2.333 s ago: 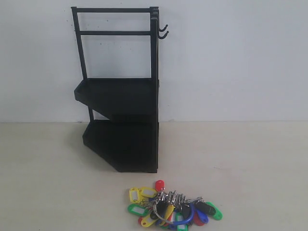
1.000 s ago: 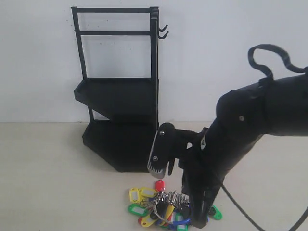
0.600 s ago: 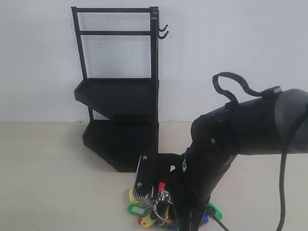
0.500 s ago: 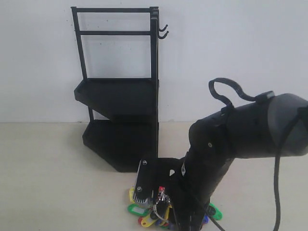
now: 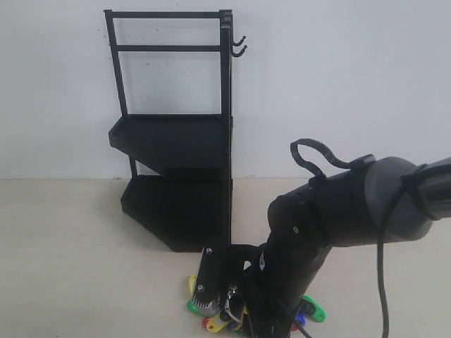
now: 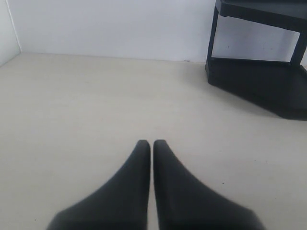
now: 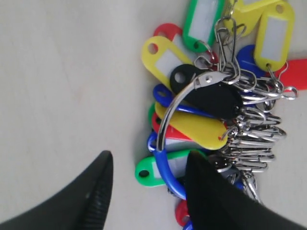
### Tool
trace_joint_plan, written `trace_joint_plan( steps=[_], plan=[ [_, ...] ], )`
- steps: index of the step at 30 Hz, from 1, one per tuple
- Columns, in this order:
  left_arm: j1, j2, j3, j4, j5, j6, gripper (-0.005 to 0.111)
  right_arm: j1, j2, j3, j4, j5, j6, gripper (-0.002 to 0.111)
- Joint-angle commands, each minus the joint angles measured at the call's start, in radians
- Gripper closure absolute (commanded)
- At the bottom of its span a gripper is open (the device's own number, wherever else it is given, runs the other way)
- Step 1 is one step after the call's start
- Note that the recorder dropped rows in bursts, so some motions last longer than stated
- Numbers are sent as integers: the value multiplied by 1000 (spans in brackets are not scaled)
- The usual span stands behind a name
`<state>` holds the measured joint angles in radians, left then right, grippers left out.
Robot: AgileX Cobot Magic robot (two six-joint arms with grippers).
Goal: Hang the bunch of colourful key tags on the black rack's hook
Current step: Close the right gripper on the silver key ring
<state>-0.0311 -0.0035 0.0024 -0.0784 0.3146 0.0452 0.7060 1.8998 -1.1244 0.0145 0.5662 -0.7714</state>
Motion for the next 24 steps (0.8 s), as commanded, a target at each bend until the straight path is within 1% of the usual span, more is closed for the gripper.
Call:
trace_joint_plan(
  steps=[1, 10, 16, 20, 24],
  plan=[
    [3, 4, -2, -7, -7, 0, 102, 1, -2, -5, -2, -28, 7, 63],
    [3, 4, -2, -7, -7, 0, 102, 1, -2, -5, -14, -40, 38, 63],
    [3, 4, -2, -7, -7, 0, 102, -1, 45, -5, -54, -44, 44, 63],
    [3, 4, -2, -7, -7, 0, 102, -1, 47, -5, -56, -79, 69, 63],
    [3, 4, -2, -7, -7, 0, 102, -22, 52, -5, -56, -90, 81, 63]
  ],
)
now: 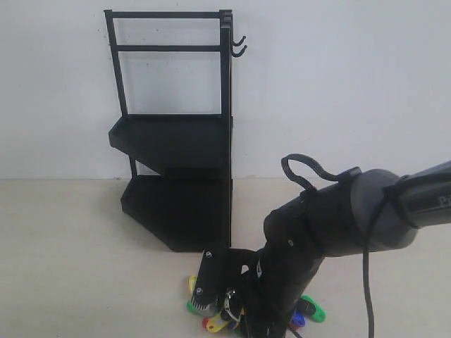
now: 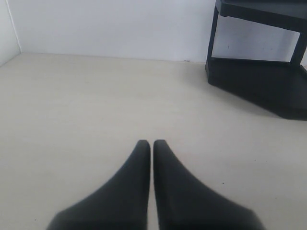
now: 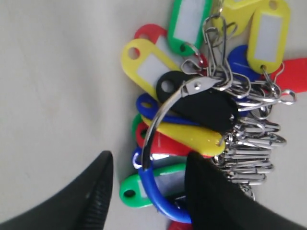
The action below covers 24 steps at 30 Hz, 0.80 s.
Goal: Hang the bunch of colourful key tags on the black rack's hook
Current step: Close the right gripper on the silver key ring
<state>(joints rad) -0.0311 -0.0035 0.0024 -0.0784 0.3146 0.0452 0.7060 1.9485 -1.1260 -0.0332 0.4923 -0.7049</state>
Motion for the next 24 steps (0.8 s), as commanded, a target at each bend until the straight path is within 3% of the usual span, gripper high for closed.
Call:
trace_joint_plan(
  steps=[1, 24],
  plan=[
    [3, 4, -2, -7, -7, 0, 102, -28, 7, -3, -9, -11, 25, 63],
    [3, 4, -2, -7, -7, 0, 102, -46, 9, -3, 1, 4, 47, 63]
  ],
)
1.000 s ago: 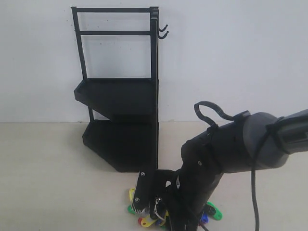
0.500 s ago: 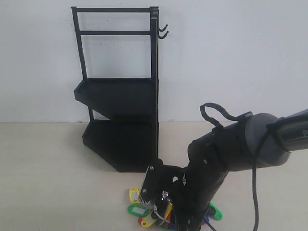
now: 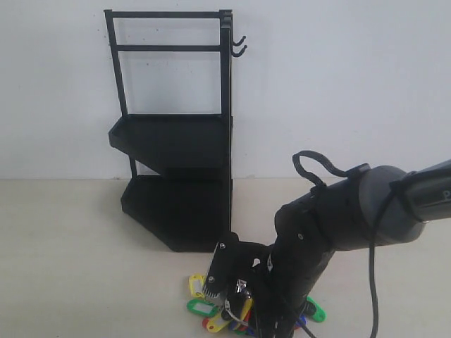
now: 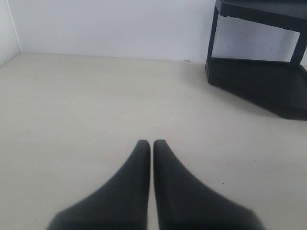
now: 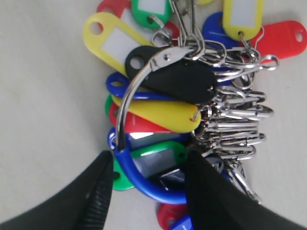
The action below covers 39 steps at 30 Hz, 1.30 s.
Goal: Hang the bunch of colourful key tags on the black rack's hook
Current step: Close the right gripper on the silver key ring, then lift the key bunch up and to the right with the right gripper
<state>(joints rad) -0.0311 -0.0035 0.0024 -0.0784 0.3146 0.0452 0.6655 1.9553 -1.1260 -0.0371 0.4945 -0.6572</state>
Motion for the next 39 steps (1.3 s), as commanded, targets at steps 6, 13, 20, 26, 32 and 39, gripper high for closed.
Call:
trace_joint_plan(
  steps=[6, 13, 20, 26, 32, 39],
  plan=[
    [3, 4, -2, -7, -7, 0, 102, -5, 11, -3, 9, 11, -1, 63],
    [3, 4, -2, -7, -7, 0, 102, -5, 26, -3, 9, 18, -5, 67],
    [3, 4, -2, -7, -7, 0, 102, -5, -2, -3, 9, 52, -1, 108],
    [3, 4, -2, -7, -7, 0, 102, -5, -108, -3, 19, 36, 9, 108],
    [3, 4, -2, -7, -7, 0, 102, -5, -250, -3, 25, 2, 126, 108],
    [3, 4, -2, -7, -7, 0, 102, -5, -425, -3, 25, -34, 254, 108]
  ],
)
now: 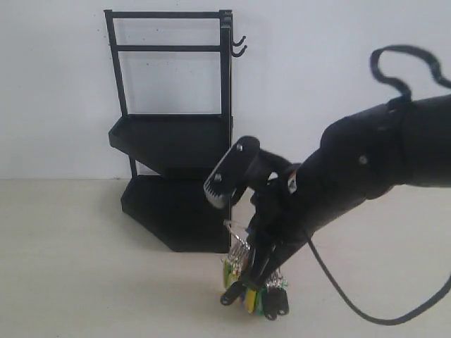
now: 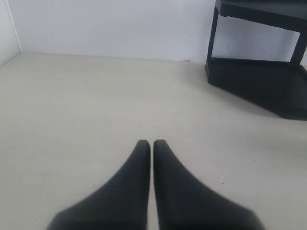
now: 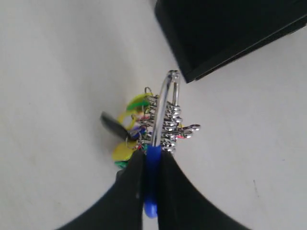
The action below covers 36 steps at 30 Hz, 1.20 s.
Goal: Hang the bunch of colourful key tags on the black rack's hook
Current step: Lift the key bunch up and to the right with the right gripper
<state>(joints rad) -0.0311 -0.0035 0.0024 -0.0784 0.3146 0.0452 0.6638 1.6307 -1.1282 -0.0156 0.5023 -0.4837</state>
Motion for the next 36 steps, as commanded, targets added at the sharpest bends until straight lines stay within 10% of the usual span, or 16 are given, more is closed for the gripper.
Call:
trace_joint_plan(
  steps=[1, 11, 18, 24, 30, 36],
  plan=[
    [3, 4, -2, -7, -7, 0, 102, -4, -127, -1, 3, -51, 110, 108],
    [3, 4, -2, -7, -7, 0, 102, -6, -409, -1, -96, -52, 200, 108],
    [3, 4, -2, -7, -7, 0, 102, -6, -505, -1, -544, 29, 565, 108],
    [3, 4, -2, -7, -7, 0, 102, 26, -520, -1, -427, 198, 600, 108],
    [3, 4, -2, -7, -7, 0, 102, -54, -509, -1, -726, 203, 898, 108],
    [3, 4, -2, -7, -7, 0, 102, -26, -584, 16, -560, 114, 726, 108]
  ],
)
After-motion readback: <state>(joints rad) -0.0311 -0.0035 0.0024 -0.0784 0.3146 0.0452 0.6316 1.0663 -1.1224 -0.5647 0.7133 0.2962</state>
